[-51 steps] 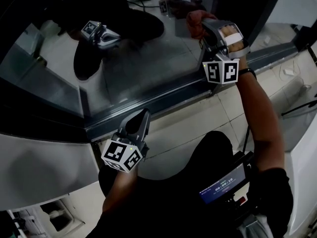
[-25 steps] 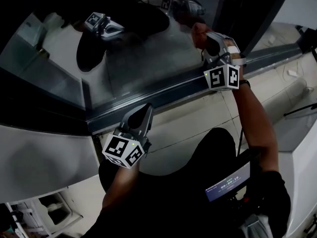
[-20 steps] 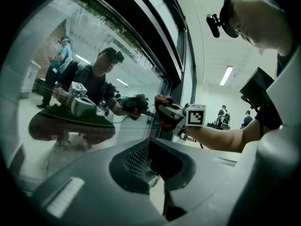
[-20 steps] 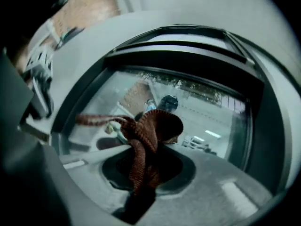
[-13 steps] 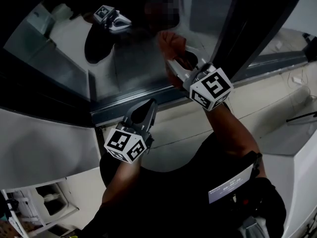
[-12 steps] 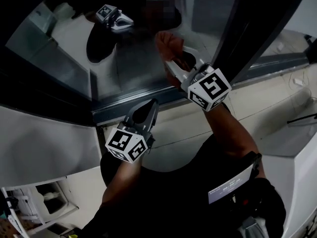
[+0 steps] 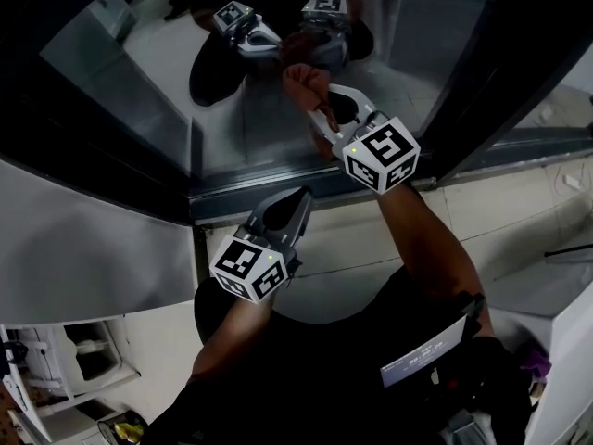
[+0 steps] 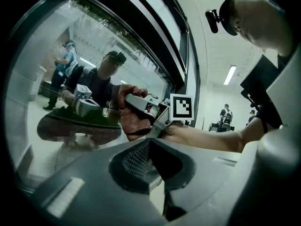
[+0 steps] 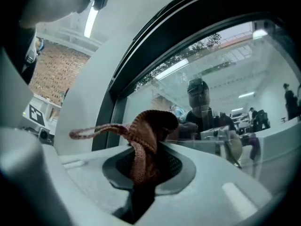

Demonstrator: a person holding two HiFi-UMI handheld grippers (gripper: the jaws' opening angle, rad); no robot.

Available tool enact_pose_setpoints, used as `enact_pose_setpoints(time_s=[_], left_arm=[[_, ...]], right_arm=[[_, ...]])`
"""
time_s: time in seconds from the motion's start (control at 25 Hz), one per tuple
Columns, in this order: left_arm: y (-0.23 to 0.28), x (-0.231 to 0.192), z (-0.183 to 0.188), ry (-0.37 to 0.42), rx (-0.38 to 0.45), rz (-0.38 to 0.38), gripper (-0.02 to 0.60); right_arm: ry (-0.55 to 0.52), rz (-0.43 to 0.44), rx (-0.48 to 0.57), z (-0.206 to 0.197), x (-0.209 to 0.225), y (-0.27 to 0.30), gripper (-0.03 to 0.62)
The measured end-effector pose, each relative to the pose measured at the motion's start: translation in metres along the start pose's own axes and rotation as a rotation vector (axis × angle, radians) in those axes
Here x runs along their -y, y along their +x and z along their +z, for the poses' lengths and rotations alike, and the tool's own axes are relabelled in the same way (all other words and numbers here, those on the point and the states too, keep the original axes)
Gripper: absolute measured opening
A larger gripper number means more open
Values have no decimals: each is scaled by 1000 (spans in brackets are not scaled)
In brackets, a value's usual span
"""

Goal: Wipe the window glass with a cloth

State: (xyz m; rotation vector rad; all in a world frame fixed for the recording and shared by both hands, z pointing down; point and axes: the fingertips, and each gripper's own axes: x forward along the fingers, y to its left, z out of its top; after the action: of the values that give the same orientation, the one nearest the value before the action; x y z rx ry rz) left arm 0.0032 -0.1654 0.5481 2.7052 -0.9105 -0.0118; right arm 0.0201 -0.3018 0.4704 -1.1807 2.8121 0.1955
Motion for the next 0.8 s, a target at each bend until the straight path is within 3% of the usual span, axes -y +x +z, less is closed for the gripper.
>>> enact_pose_setpoints(time_s=[0.2,0.8], left_arm=[[1,-3,-3,-3,3,1,17],[5,0,-1,0,-6,-18,17]], right_arm=[[6,-97,2,0,25,-9,41],[-58,-202,-3,4,67,-49,40]])
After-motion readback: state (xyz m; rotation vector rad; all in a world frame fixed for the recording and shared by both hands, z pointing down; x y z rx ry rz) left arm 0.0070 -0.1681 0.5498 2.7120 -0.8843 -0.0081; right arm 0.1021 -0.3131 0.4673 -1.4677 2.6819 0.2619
